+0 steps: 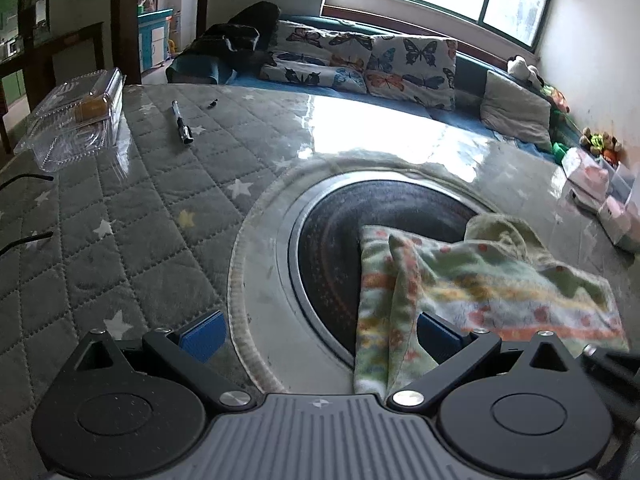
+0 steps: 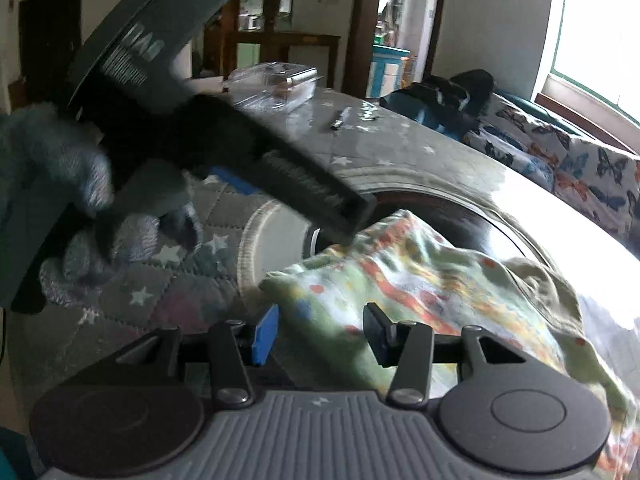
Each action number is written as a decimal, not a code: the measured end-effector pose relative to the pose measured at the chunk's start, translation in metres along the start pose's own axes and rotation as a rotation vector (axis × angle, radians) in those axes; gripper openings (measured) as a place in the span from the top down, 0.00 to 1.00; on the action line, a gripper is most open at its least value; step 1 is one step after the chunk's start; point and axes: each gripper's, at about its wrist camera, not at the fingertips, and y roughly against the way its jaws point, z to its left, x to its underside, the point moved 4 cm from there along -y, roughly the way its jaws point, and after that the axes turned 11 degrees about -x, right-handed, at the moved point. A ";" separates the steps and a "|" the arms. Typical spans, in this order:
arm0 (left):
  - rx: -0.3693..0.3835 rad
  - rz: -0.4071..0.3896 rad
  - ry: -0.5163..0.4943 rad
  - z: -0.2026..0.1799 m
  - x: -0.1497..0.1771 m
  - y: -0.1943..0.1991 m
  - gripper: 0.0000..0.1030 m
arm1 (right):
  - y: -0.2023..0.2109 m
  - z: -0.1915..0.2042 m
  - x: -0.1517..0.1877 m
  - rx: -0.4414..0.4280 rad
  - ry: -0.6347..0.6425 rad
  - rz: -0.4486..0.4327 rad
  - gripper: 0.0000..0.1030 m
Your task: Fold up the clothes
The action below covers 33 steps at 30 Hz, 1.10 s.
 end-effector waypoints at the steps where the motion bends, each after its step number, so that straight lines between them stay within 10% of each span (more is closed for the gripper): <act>1: 0.001 0.000 0.001 0.000 -0.001 0.000 0.00 | -0.003 0.002 -0.001 -0.001 0.015 0.004 0.54; 12: 0.105 0.062 0.061 -0.008 -0.008 -0.004 0.00 | -0.007 -0.005 -0.007 -0.011 -0.029 -0.021 0.84; 23: 0.231 0.189 0.198 -0.022 -0.013 -0.017 0.02 | 0.036 -0.027 -0.010 -0.056 -0.138 -0.145 0.90; 33: 0.274 0.215 0.222 -0.031 -0.005 -0.022 0.54 | 0.060 -0.039 0.001 -0.102 -0.195 -0.198 0.90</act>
